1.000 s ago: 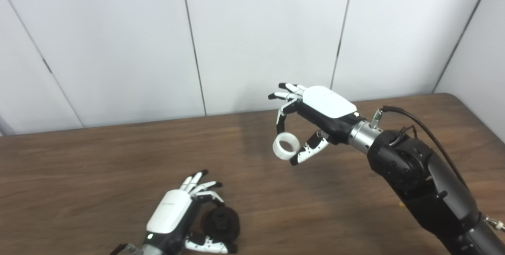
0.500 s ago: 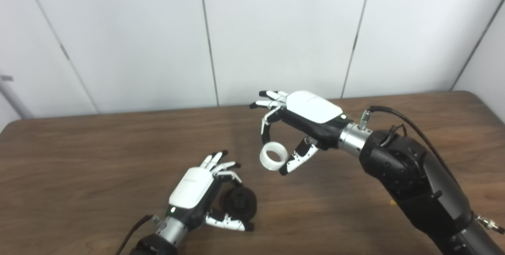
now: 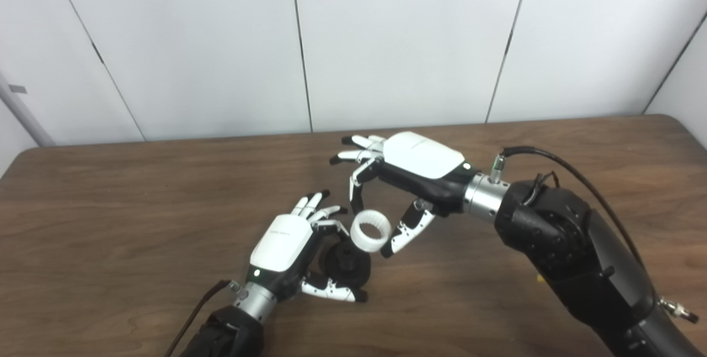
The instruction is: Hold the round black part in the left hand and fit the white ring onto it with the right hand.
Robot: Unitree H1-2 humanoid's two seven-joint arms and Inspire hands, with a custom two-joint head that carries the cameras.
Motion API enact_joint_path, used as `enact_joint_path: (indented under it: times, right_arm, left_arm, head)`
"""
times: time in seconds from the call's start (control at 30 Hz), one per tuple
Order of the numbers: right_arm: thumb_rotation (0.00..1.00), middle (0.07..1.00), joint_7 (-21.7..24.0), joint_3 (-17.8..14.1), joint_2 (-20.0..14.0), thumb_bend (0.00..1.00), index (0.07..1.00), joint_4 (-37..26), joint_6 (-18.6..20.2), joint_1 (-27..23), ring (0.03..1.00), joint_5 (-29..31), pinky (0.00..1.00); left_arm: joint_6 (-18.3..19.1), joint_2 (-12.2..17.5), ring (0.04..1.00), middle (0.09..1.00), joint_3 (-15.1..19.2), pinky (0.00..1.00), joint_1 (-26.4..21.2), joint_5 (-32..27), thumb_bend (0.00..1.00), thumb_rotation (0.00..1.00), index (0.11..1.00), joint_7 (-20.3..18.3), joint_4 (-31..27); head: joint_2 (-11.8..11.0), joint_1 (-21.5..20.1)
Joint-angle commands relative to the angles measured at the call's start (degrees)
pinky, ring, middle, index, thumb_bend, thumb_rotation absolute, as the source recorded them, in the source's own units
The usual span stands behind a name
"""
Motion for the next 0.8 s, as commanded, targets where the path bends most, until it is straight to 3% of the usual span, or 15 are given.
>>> enact_joint_path:
  times: [0.0, 0.77]
  right_arm:
    - [0.13, 0.907, -0.15, -0.60, 0.08, 0.52, 0.476, -2.04, -1.38, -2.50, 1.000, 0.92, 1.00]
    - [0.13, 0.906, 1.01, 0.88, 1.07, 0.52, 0.476, -1.95, -1.43, -1.52, 1.000, -1.46, 1.00]
  left_arm:
    - [0.66, 0.10, 1.000, 0.859, -1.31, 1.00, 0.39, 1.80, 0.52, 0.05, 0.479, -0.61, 1.16]
    - [1.71, 1.07, 1.000, 0.861, -2.62, 1.00, 1.62, 2.48, 0.52, 0.05, 0.479, -1.45, -2.76]
  head:
    - [0.60, 0.21]
    - [1.23, 0.30]
